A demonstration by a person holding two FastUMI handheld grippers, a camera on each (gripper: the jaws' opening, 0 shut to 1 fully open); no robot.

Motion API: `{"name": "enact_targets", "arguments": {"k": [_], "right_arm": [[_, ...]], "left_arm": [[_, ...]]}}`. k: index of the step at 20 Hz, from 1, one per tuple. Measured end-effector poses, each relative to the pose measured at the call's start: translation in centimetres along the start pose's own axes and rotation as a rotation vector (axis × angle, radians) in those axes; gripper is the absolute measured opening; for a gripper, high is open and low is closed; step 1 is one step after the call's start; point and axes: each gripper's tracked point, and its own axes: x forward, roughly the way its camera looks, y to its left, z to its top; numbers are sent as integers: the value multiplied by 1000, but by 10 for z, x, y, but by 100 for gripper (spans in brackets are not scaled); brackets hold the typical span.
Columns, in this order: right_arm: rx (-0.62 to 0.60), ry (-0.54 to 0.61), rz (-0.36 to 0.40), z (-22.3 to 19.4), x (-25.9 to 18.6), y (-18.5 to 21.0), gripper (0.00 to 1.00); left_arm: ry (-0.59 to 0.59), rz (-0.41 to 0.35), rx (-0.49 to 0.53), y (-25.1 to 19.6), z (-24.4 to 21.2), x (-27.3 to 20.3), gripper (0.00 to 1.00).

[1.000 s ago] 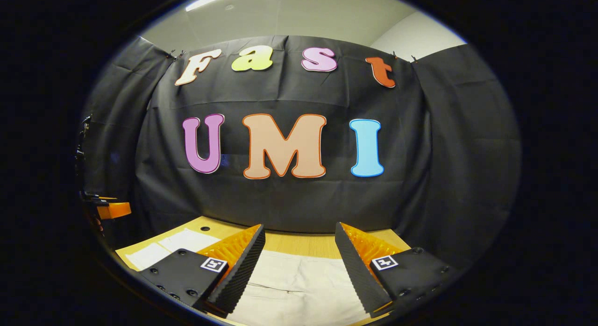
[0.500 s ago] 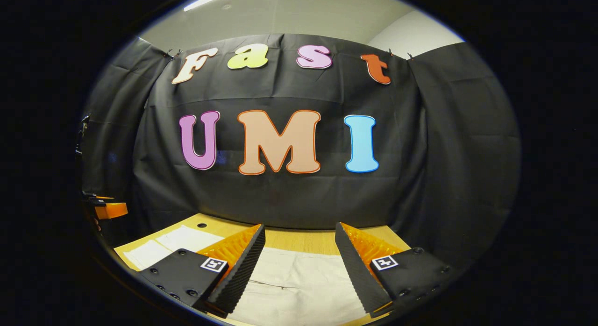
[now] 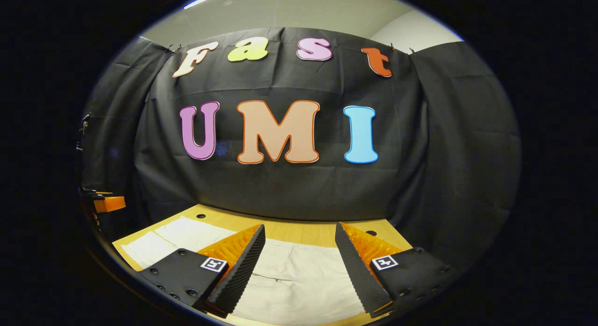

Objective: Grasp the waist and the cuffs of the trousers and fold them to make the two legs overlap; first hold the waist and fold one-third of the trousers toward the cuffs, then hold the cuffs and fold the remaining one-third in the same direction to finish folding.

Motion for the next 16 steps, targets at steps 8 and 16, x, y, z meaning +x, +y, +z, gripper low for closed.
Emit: {"name": "enact_targets", "arguments": {"k": [8,16], "right_arm": [[-4,41,-42,-10,-9,5,96],[-17,110,-83,-30,-19,20,96]], "left_arm": [[205,-122,115,34,-74,9,95],[495,-470,446,56,-164,-9,95]]}}
